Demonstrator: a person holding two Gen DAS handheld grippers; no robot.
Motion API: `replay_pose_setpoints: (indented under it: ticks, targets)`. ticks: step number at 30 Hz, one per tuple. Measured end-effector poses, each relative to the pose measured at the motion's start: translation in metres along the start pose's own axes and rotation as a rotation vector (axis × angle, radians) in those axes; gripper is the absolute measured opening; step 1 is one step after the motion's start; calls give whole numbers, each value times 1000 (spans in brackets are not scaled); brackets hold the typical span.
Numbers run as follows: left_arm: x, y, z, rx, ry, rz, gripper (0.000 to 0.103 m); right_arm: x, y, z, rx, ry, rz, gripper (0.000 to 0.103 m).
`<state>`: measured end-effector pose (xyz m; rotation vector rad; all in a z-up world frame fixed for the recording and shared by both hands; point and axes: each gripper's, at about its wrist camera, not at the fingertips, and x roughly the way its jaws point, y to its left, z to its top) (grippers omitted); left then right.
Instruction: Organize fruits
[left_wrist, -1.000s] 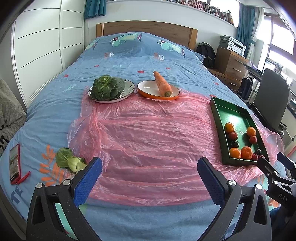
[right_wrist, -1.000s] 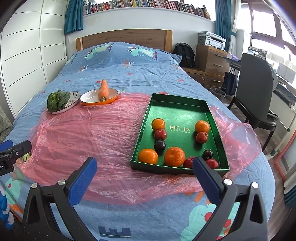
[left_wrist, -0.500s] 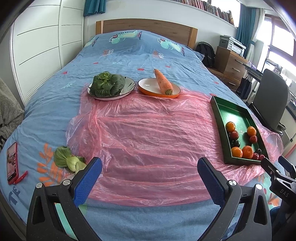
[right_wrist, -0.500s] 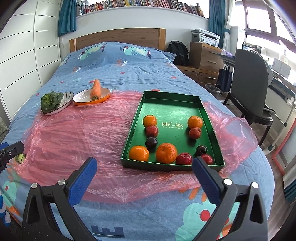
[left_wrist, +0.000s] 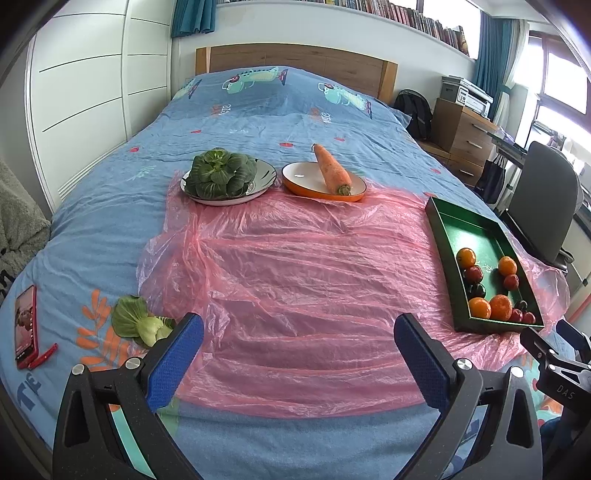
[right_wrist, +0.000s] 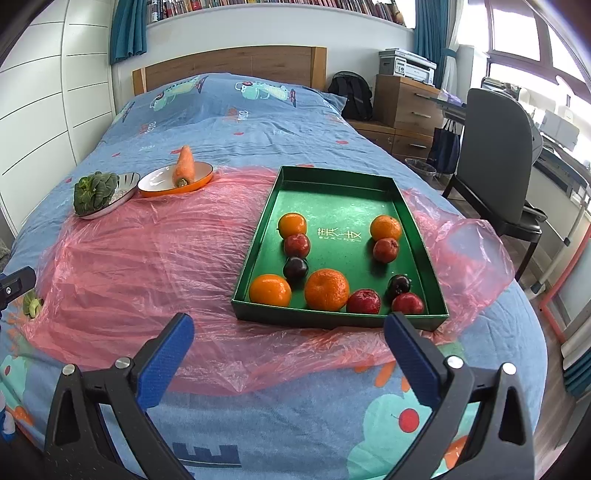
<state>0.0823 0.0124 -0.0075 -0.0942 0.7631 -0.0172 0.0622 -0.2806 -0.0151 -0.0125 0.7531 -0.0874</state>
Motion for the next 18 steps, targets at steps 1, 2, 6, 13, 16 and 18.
replay_pose_setpoints:
  ticks: [1, 2, 6, 13, 16, 18]
  targets:
    - [0, 0, 0, 1, 1, -2, 101, 0, 0, 0, 0, 1, -2, 103]
    - [0, 0, 0, 1, 3, -4, 101, 1, 1, -1, 0, 2, -3, 103]
    - [0, 2, 0, -1, 0, 0, 101, 2, 1, -2, 2, 7, -9, 103]
    - [1, 6, -1, -8, 0, -4, 101, 1, 1, -2, 5, 5, -16, 103]
    - [0, 8, -1, -11, -2, -4, 101, 1, 1, -2, 4, 6, -18, 103]
    - [0, 8, -1, -12, -2, -2, 101, 1, 1, -2, 7, 7, -17, 103]
